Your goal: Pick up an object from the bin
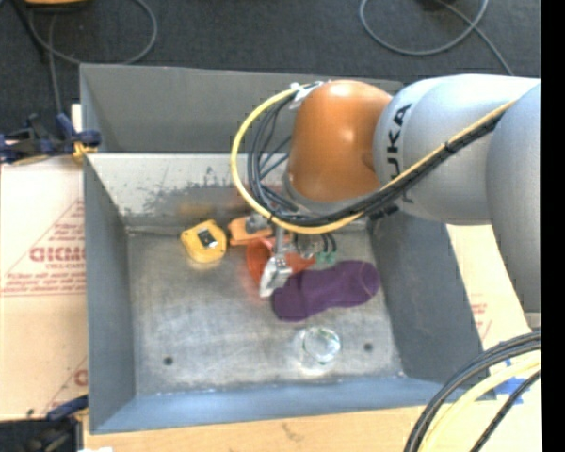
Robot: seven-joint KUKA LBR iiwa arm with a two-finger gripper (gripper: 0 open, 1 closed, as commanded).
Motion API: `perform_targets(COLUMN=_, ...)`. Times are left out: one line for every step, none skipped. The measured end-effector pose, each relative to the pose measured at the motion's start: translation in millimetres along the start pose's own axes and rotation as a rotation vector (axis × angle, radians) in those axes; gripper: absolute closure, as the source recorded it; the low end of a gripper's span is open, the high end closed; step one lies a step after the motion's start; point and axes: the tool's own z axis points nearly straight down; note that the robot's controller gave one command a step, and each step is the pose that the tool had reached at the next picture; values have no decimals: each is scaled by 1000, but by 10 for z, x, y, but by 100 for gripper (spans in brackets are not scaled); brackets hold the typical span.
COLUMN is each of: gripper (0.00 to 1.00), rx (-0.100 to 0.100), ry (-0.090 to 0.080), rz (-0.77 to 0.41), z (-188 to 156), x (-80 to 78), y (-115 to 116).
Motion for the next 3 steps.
perform_targets(gripper=0, rx=-3, ry=18, rz=-4, z=417, x=250, y=-376)
perform_targets(gripper=0, rx=-1, ry=-13, rz=84, z=638, x=151, y=-484)
perform_targets(gripper=0, rx=0, ry=8, rz=106, z=774, x=213, y=-336)
